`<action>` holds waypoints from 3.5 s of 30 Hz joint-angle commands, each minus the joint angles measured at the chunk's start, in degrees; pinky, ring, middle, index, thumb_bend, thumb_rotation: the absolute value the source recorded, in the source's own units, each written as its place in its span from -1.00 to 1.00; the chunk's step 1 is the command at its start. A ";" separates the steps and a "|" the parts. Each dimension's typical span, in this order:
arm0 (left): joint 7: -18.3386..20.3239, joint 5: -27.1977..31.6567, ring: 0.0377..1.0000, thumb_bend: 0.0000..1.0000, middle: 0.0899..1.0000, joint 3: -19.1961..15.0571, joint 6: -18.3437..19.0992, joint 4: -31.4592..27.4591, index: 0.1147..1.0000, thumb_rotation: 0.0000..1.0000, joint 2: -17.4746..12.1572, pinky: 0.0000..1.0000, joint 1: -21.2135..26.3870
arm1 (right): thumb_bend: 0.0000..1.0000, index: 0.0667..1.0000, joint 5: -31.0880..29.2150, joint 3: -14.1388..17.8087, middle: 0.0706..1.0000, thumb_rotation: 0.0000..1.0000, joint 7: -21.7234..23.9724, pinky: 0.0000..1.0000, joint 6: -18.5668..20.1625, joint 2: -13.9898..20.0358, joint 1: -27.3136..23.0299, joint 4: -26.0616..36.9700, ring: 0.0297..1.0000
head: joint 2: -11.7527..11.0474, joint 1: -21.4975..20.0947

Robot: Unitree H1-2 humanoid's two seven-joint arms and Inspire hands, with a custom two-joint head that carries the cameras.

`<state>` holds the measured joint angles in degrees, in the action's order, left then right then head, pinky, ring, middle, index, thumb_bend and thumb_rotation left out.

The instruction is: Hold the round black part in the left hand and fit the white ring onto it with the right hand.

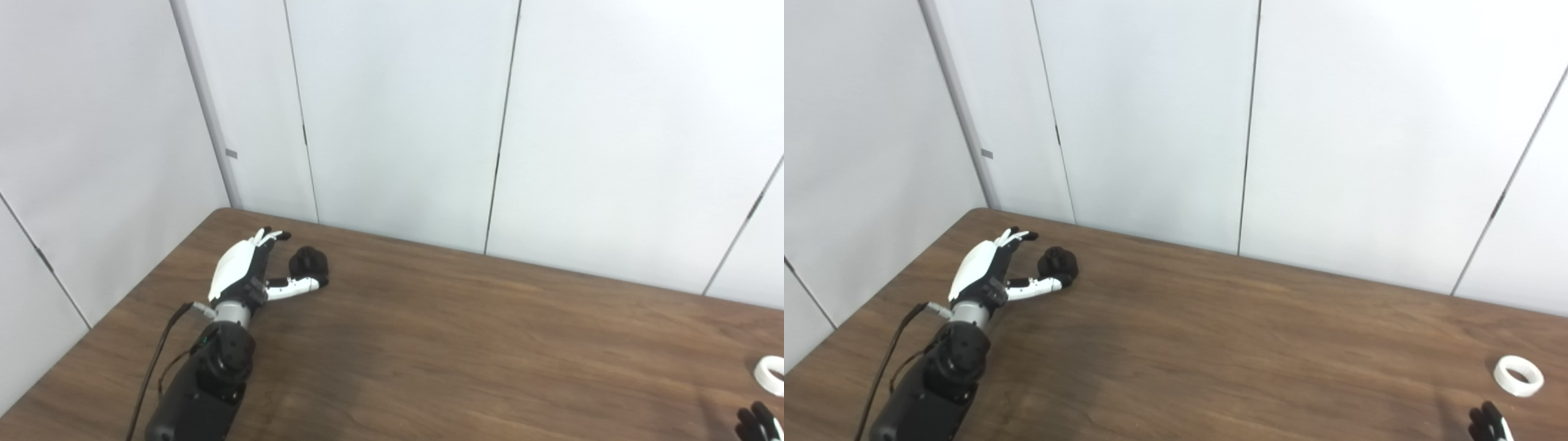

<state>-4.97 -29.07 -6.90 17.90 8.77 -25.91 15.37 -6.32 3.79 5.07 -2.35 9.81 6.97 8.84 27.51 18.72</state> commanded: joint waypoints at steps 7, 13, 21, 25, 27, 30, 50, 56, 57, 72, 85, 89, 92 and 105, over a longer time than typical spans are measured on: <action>-3.59 -2.43 1.00 1.00 1.00 2.87 -1.23 7.92 0.66 -0.09 -3.85 1.00 7.49 | 0.43 0.97 -0.90 -0.97 0.94 1.00 0.95 1.00 1.02 -0.65 0.59 1.19 1.00 | 0.15 -0.44; -3.74 -2.86 1.00 1.00 1.00 4.47 -1.24 12.58 0.67 -0.12 -4.83 1.00 10.15 | 0.39 0.99 -0.76 -1.10 0.96 1.00 0.89 1.00 1.55 -0.60 0.92 2.04 1.00 | 0.25 -0.70; -3.74 -3.02 1.00 1.00 1.00 6.67 -0.77 16.96 0.67 -0.15 -5.62 1.00 13.33 | 0.35 0.99 -0.09 -1.13 0.95 1.00 0.42 1.00 1.64 -0.96 1.13 2.72 0.99 | 0.43 -1.03; -3.17 -3.57 1.00 1.00 1.00 8.51 -0.11 17.84 0.65 -0.14 -5.96 1.00 14.23 | 0.31 0.99 0.09 -1.12 0.95 1.00 0.26 1.00 1.70 -1.08 1.26 2.92 0.99 | 0.49 -1.14; -3.27 -3.48 1.00 1.00 1.00 9.00 -0.14 18.23 0.64 -0.13 -6.01 1.00 14.47 | 0.29 0.98 0.34 -1.17 0.93 1.00 0.21 1.00 1.57 -1.08 1.35 3.07 0.98 | 0.51 -1.25; -3.46 -3.12 1.00 1.00 0.98 9.48 -0.19 19.10 0.61 -0.16 -5.85 1.00 14.94 | 0.28 0.98 0.65 -1.19 0.93 1.00 -0.02 1.00 1.90 -1.24 1.58 3.74 0.97 | 0.57 -1.42; -2.81 -2.53 1.00 0.94 0.94 11.22 -0.62 23.04 0.56 -0.23 -5.69 1.00 15.97 | 0.14 0.99 0.87 -1.12 0.93 1.00 -0.22 1.00 3.50 -1.63 2.29 5.92 0.99 | 1.02 -1.85; -2.74 -2.32 1.00 0.93 0.93 11.36 -0.84 23.46 0.54 -0.21 -5.84 1.00 15.98 | 0.08 1.00 1.02 -1.16 0.92 1.00 -0.37 1.00 3.82 -1.76 2.42 6.44 0.99 | 1.12 -2.01; -2.77 -2.22 1.00 0.93 0.93 11.30 -0.91 23.46 0.53 -0.23 -5.82 1.00 15.96 | 0.08 1.00 0.94 -1.15 0.93 1.00 -0.36 1.00 3.95 -1.81 2.45 6.55 0.99 | 1.11 -2.08; -4.39 -1.22 0.98 0.73 0.80 10.01 -2.18 23.65 0.23 -0.39 -5.23 1.00 16.00 | -0.05 1.00 1.28 -1.28 0.93 1.00 -0.60 1.00 5.17 -2.01 2.55 7.52 1.00 | 0.98 -2.05; -8.35 0.37 0.76 0.04 0.52 9.06 -6.44 24.75 -0.16 -0.90 -4.87 1.00 15.52 | -0.14 1.00 1.22 -1.04 0.93 1.00 -0.66 1.00 5.22 -1.89 2.35 7.78 1.00 | 1.11 -1.83; -8.35 0.26 0.77 0.05 0.51 9.21 -6.88 24.76 -0.16 -0.90 -5.14 1.00 15.25 | -0.13 1.00 1.11 -0.94 0.93 1.00 -0.54 1.00 5.03 -1.73 2.23 7.76 1.00 | 1.08 -1.77; -8.41 0.39 0.76 0.05 0.50 9.03 -7.04 24.40 -0.16 -0.90 -5.19 1.00 14.95 | -0.13 1.00 0.99 -0.90 0.93 1.00 -0.49 1.00 5.08 -1.70 2.20 7.73 1.00 | 1.16 -1.80; -6.15 0.12 0.77 0.05 0.50 9.48 -6.39 13.31 -0.16 -0.90 -5.02 1.00 10.32 | -0.15 1.00 1.96 -1.47 0.91 1.00 -1.17 1.00 5.88 -2.34 1.79 8.05 1.00 | 1.24 -2.38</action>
<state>-10.81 -27.89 2.88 12.46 24.52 -29.27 24.09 -4.52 2.71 3.84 3.82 8.30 9.34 15.40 28.74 16.26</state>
